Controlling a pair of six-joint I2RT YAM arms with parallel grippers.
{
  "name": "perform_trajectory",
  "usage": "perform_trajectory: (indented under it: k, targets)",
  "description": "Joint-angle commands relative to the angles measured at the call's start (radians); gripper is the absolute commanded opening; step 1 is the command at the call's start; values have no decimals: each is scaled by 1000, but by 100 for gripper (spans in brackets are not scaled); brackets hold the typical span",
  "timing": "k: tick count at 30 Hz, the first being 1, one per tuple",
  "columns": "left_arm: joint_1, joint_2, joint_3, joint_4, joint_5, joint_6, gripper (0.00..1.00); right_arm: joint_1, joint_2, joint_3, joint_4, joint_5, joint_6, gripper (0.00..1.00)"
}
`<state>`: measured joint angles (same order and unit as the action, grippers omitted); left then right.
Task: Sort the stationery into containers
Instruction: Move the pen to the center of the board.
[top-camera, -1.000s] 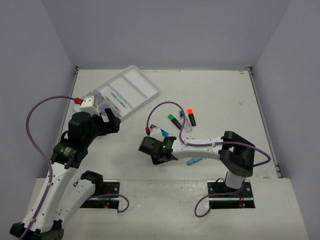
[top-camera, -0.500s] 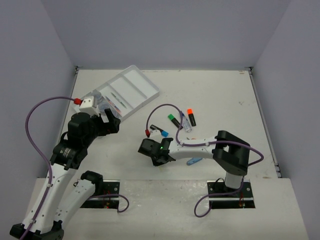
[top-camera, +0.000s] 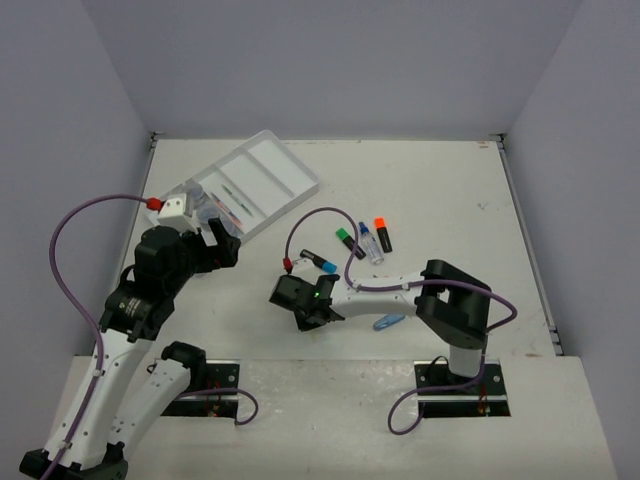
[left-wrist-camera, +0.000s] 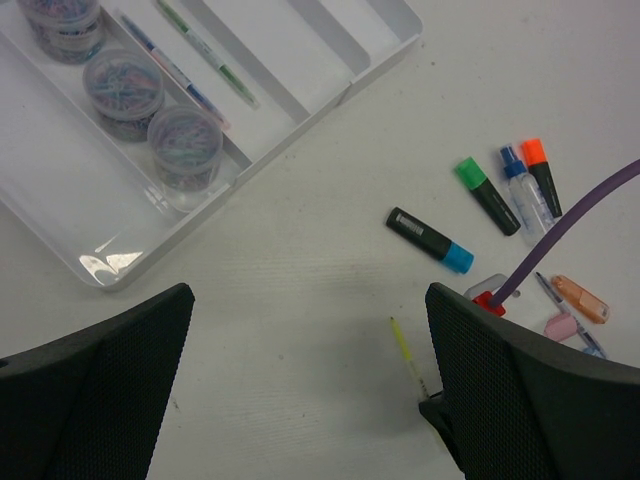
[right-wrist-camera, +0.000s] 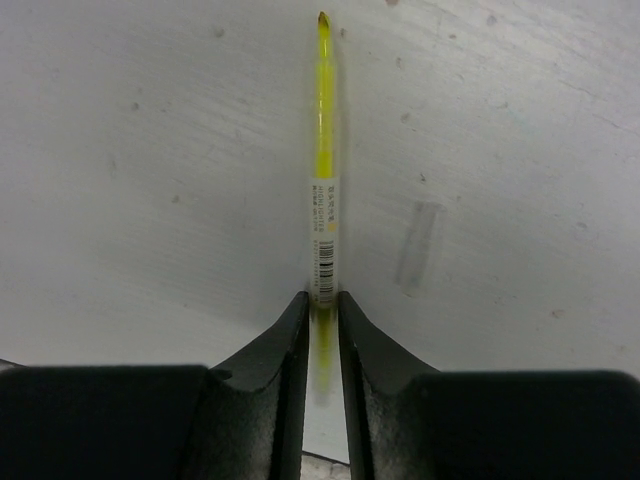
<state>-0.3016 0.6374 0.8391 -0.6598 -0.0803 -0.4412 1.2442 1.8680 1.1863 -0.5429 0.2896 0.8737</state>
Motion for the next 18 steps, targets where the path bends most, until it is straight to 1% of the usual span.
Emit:
perform_trajectory:
  k: [1, 2, 6, 7, 9, 12, 13, 16, 18]
  targets:
    - [4, -10, 0, 35, 19, 32, 100, -1, 56, 35, 17, -21, 3, 23]
    - [4, -9, 0, 35, 19, 32, 100, -4, 61, 41, 18, -22, 0, 27]
    - [4, -12, 0, 36, 20, 32, 100, -16, 79, 61, 15, -29, -10, 33]
    - [4, -13, 0, 37, 20, 32, 100, -25, 86, 67, 13, -29, -15, 36]
    - [5, -14, 0, 37, 21, 32, 100, -30, 98, 77, 6, -27, -21, 36]
    - [5, -17, -1, 37, 22, 33, 100, -32, 115, 97, -9, -23, -28, 33]
    - [5, -19, 0, 37, 22, 33, 100, -32, 131, 110, -22, -20, -30, 27]
    - [4, -23, 0, 37, 22, 33, 100, -32, 148, 129, -32, -23, -37, 21]
    - [5, -24, 0, 36, 22, 33, 100, -31, 159, 139, -37, -24, -43, 20]
